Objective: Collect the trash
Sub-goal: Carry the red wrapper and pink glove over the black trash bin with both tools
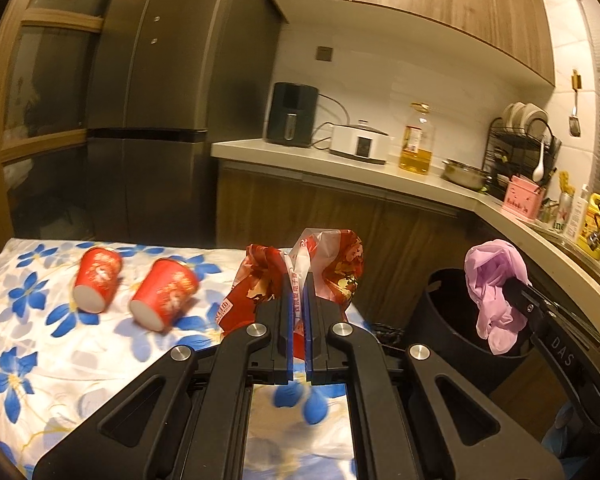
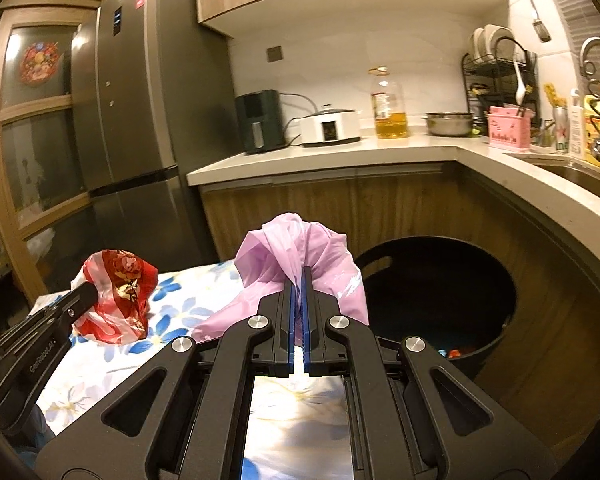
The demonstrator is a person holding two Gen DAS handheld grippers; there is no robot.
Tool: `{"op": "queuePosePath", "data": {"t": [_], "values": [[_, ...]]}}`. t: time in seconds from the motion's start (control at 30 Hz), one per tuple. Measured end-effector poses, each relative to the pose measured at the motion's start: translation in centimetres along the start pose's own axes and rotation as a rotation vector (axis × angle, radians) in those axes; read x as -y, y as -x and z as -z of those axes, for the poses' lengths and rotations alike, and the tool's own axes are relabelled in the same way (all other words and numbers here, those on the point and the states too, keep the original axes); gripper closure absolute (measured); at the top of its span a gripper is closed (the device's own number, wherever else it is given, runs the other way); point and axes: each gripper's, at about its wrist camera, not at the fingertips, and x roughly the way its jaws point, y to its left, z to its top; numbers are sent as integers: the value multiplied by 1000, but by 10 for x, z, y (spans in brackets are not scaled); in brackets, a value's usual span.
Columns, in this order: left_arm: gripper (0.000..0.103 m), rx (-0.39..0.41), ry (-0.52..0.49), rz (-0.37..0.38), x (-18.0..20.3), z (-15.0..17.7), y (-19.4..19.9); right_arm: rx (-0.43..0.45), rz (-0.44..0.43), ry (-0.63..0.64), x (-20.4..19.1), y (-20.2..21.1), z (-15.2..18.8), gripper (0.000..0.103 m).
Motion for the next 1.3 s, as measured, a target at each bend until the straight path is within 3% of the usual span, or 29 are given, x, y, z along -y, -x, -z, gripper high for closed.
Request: {"op": "queuePosePath", "data": {"t": [0.87,1.3], "values": [[100,-19,-146,197,127,-5,-53,46,195,-82,110,7,-12,100],[100,-58,-188,266,175,-5,-94,40,200,-115,144,-18,-25,100]]}}
